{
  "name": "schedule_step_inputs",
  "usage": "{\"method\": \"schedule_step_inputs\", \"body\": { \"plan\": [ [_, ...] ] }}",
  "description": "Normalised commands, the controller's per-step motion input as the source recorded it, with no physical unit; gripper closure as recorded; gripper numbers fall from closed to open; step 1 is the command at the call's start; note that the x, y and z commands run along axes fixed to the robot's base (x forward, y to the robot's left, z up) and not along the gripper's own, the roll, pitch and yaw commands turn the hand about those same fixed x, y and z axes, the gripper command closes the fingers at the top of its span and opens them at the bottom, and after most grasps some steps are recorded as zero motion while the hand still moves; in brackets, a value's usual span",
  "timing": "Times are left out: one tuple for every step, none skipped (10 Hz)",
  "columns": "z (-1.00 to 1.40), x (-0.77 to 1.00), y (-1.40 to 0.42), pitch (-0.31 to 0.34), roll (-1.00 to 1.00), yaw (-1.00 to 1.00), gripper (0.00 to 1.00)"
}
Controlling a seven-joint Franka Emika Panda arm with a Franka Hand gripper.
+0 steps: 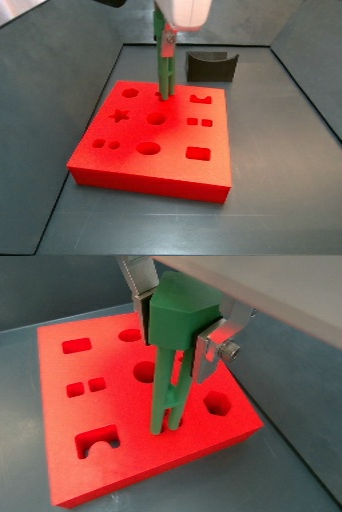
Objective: Pick up the 3 prong object. Move up. Place the 3 prong object on the fixture. Regrasp the 3 prong object. Move to above the board. Insert the 3 prong object.
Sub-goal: Insert the 3 prong object.
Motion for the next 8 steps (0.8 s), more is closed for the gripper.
{"method": "schedule_step_inputs", "body": {
  "plan": [
    [-0.17,0.0,0.0,0.0,-0.06,0.0,1.0],
    [-0.45,0.0,-0.1,0.0,-0.05,0.02,1.0],
    [-0.28,-0.1,-0.15,0.0,0.0,0.05,1.0],
    [-0.08,-0.1,-0.03,0.0,0.0,0.05,1.0],
    [-0.02,0.0,-0.03,-0.004,0.0,0.02,1.0],
    [-0.3,0.03,-0.03,0.0,-0.08,0.0,1.0],
    [-0.58,0.26,-0.14,0.113,0.0,0.14,1.0],
    [-0.44,0.14,-0.13,0.17,0.11,0.34,1.0]
  ]
}}
